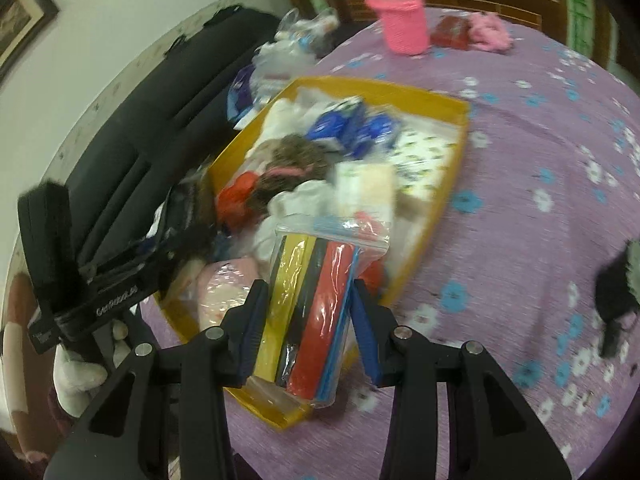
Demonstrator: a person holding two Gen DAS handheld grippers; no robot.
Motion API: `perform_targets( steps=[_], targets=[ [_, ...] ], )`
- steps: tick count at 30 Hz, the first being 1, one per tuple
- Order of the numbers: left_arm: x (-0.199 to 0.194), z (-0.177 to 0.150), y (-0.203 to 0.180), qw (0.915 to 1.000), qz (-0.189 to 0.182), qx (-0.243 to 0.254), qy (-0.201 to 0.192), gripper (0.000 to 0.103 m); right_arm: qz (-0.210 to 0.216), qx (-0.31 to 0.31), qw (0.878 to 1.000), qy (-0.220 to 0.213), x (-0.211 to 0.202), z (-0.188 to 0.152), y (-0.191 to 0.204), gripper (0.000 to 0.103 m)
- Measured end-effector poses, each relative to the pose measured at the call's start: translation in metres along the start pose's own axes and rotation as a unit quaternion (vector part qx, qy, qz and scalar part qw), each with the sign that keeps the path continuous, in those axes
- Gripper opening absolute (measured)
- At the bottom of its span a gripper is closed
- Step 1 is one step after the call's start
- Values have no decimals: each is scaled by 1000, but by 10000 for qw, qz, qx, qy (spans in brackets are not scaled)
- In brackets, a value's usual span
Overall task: Organize soft objects
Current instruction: 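Carry both items over the yellow tray and lower them in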
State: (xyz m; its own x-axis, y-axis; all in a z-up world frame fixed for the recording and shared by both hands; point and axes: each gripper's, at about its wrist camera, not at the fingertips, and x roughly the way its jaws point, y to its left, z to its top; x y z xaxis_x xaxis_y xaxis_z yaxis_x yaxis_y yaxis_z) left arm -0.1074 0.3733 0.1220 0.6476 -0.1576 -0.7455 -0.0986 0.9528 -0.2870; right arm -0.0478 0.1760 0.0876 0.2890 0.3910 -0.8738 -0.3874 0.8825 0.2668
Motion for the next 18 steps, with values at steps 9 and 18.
perform_targets(
  steps=[9, 18],
  targets=[
    [31, 8, 14, 9999, 101, -102, 34, 47, -352, -210, 9987, 298, 48, 20, 12, 40],
    [39, 5, 4, 9997, 181, 107, -128, 58, -648, -129, 9976, 208, 64, 30, 6, 41]
  ],
)
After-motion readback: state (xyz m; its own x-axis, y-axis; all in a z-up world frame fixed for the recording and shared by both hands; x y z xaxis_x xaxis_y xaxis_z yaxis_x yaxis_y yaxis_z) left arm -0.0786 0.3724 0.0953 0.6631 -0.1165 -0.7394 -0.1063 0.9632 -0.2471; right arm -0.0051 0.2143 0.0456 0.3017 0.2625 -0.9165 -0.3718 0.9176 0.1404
